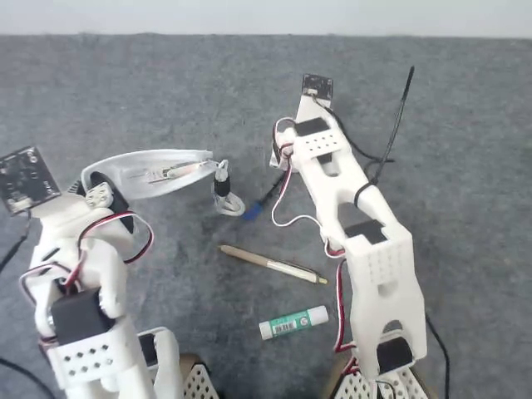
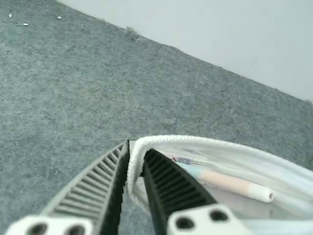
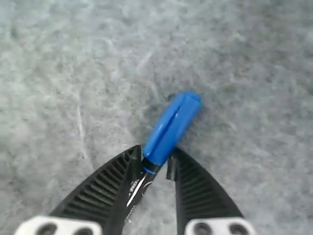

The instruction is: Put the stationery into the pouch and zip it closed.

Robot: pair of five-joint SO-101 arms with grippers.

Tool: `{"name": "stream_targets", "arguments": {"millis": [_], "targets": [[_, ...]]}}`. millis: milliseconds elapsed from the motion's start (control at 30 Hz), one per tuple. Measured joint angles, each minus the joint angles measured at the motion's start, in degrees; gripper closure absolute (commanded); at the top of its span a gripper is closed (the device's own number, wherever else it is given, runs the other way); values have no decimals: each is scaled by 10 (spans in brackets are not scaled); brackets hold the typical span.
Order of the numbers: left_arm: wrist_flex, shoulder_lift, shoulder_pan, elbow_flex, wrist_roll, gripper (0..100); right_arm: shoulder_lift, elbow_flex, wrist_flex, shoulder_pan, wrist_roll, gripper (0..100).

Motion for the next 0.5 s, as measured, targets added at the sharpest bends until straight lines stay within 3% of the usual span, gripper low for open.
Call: {"name": "stream_targets", "arguments": {"millis": [267, 500], "targets": [[0, 0, 0, 0, 0, 988, 33, -91, 126, -2, 0, 947], [0, 0, 0, 0, 0, 988, 33, -92, 147, -3, 0, 992]]}}
